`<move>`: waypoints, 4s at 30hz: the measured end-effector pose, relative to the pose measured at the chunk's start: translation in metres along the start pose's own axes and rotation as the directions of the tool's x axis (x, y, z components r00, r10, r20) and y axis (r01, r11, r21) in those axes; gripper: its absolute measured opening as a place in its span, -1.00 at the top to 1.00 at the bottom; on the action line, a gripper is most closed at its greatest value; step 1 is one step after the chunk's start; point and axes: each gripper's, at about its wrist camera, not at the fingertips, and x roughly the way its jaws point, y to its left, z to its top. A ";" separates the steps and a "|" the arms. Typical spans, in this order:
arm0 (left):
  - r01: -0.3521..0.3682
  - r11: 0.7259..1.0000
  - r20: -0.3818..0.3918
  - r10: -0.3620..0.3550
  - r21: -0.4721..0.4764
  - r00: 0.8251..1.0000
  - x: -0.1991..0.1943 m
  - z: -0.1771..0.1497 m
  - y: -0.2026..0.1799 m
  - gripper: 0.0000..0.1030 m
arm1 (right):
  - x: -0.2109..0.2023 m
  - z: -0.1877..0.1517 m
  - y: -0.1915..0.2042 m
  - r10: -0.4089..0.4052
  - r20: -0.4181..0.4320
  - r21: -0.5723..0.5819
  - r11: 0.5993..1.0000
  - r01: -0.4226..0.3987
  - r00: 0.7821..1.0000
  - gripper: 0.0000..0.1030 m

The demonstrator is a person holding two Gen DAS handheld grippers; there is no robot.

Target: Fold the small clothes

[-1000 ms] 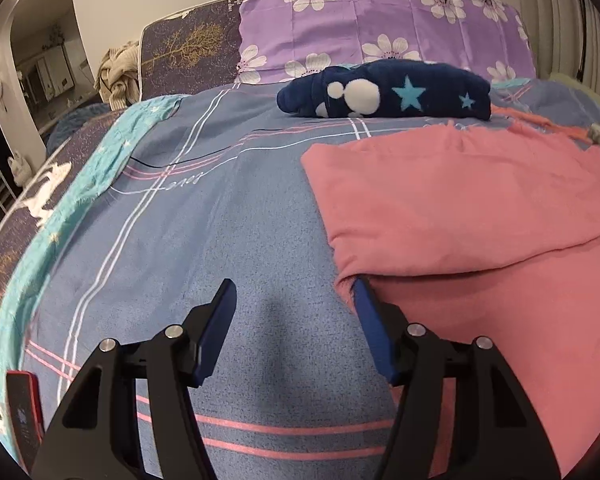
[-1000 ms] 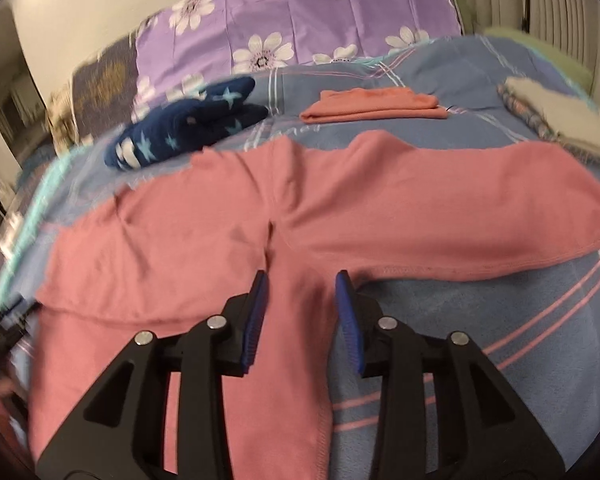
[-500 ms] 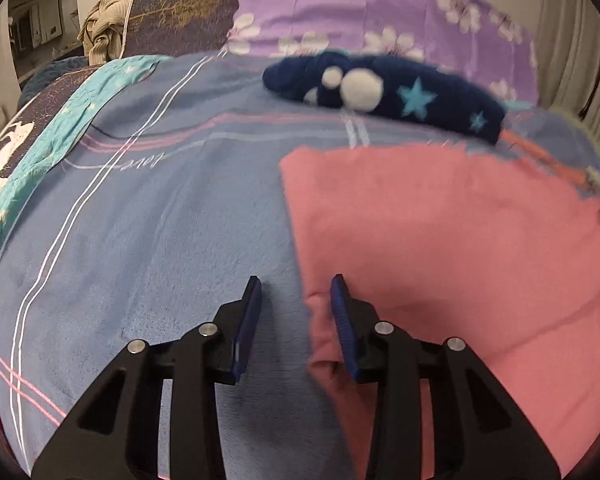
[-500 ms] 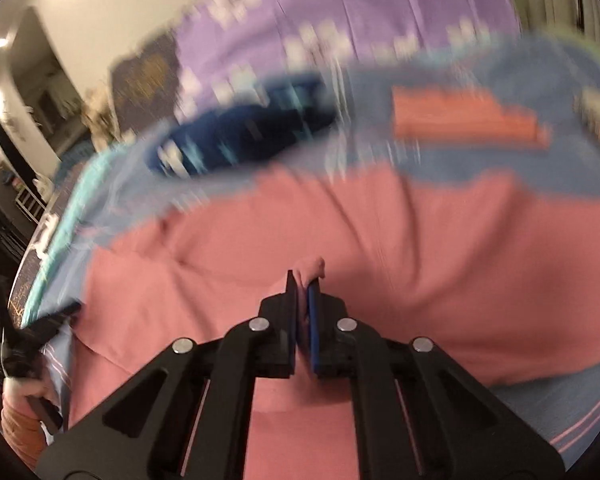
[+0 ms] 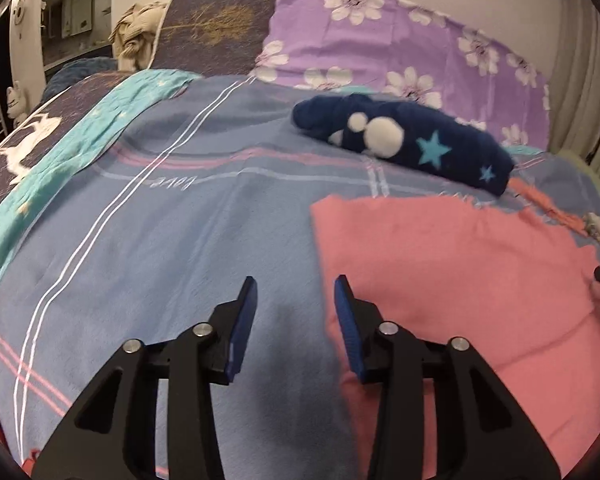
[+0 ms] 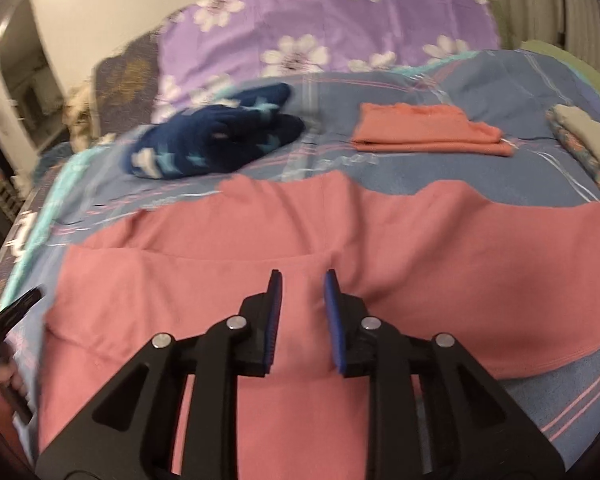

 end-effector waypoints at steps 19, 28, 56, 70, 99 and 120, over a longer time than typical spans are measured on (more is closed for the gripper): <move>0.030 0.990 0.026 -0.034 0.141 0.999 -0.019 0.002 -0.068 0.16 | -0.068 -0.021 -0.090 -0.104 0.092 0.142 0.986 0.090 0.990 0.25; 0.258 0.936 -0.157 -0.225 0.240 0.962 0.027 -0.024 -0.167 0.12 | -0.165 -0.079 -0.273 -0.259 0.192 0.678 0.732 0.063 0.947 0.15; 0.265 0.941 -0.159 -0.235 0.210 0.959 0.042 -0.032 -0.161 -0.02 | -0.037 0.043 -0.001 0.281 0.219 0.129 0.941 -0.313 0.935 0.88; 0.393 0.916 -0.152 -0.379 0.081 0.913 0.040 -0.025 -0.144 -0.10 | 0.050 -0.032 0.039 0.259 -0.065 0.069 0.964 -0.255 0.964 0.79; 0.568 0.807 -0.244 -0.590 -0.160 0.769 0.037 0.043 -0.214 0.99 | 0.016 -0.040 0.052 0.328 -0.041 -0.085 0.940 -0.330 0.944 0.17; 0.220 0.970 -0.239 -0.240 -0.106 0.941 0.034 0.050 -0.059 0.98 | 0.035 -0.044 0.039 0.206 -0.104 0.007 0.978 -0.206 0.973 0.05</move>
